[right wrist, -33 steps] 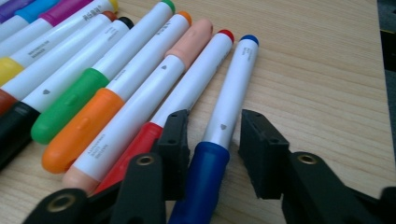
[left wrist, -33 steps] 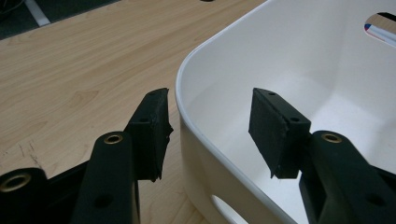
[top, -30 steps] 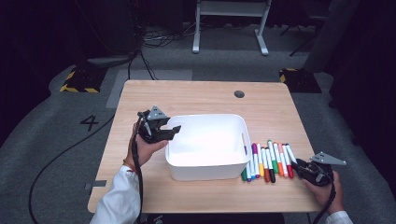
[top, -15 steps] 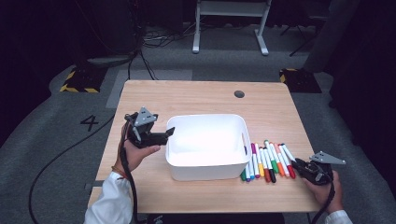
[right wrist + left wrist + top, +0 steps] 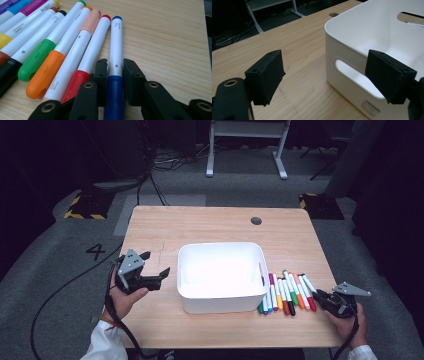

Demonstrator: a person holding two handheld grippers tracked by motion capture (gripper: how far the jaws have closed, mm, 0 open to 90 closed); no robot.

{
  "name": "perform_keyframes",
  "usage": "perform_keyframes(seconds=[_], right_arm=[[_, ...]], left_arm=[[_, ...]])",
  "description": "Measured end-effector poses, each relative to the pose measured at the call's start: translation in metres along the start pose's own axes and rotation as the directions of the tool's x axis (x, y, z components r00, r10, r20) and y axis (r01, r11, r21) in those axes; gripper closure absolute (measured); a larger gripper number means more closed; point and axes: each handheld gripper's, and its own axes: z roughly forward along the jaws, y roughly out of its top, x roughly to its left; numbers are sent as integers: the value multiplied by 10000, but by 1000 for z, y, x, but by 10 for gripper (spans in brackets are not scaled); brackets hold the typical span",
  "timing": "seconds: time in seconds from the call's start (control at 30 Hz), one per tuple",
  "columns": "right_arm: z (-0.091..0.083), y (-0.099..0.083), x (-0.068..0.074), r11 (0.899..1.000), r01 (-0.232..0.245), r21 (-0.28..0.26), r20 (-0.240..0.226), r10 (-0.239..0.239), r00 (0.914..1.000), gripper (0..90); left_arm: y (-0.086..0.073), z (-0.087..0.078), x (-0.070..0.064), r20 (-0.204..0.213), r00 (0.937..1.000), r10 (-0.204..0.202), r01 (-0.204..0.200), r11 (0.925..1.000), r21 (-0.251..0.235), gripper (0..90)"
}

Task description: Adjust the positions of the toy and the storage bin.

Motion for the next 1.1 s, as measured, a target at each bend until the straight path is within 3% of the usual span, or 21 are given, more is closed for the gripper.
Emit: perform_keyframes(seconds=[0.13,0.2,0.23,0.27,0.33,0.37,0.47,0.53,0.57,0.6,0.77,0.83,0.9,0.97,1.0,1.1], right_arm=[[-1,0,-1,9998,-153,-98,-49,152,9999,744],[-1,0,-2,9999,-124,-86,-73,124,9999,744],[-1,-1,-2,9999,-136,-96,-74,135,9999,744],[-1,-1,-2,9999,-136,-96,-74,135,9999,744],[-2,-1,-2,9999,-151,-71,-32,151,9999,744],[-2,-1,-2,9999,-151,-71,-32,151,9999,744],[-1,-1,-1,10000,-60,62,-9,60,10000,735],[-1,-1,-1,9999,-92,76,5,92,10000,723],[-2,-1,0,9999,-134,68,-13,134,9999,631],[-3,-2,-1,9998,-127,143,46,126,9999,594],[-10,-6,1,9995,-187,257,70,185,9998,582],[-14,-10,1,9996,-181,203,130,179,9998,597],[-19,-16,0,9994,-344,96,217,341,9992,702],[-21,-17,0,9994,-315,111,292,311,9991,726],[-20,-17,1,9997,-225,66,323,223,9992,746],[-18,-15,2,9998,-160,97,402,156,9991,749]], left_arm=[[-21,0,-3,75,9997,218,-222,9982,553,158],[-33,5,-5,309,9992,240,-269,9947,989,159],[-45,13,-9,398,9982,449,-506,9867,1543,159],[-45,13,-9,398,9982,449,-506,9867,1543,159],[-61,25,-13,683,9970,376,-515,9752,2153,160],[-61,25,-13,683,9970,376,-515,9752,2153,160],[-74,37,-19,888,9955,333,-562,9613,2695,161],[-76,40,-20,896,9955,319,-559,9587,2790,161],[-77,42,-22,947,9948,365,-626,9550,2899,161],[-79,46,-23,1026,9938,432,-729,9494,3055,161],[-85,52,-26,1162,9919,511,-878,9373,3374,161],[-88,54,-28,1232,9915,429,-837,9335,3488,161],[-90,56,-29,1296,9908,396,-841,9295,3592,161],[-91,58,-30,1251,9910,484,-916,9254,3678,162],[-93,60,-30,1313,9909,302,-768,9274,3661,161],[-93,60,-30,1343,9906,270,-745,9287,3633,161]])
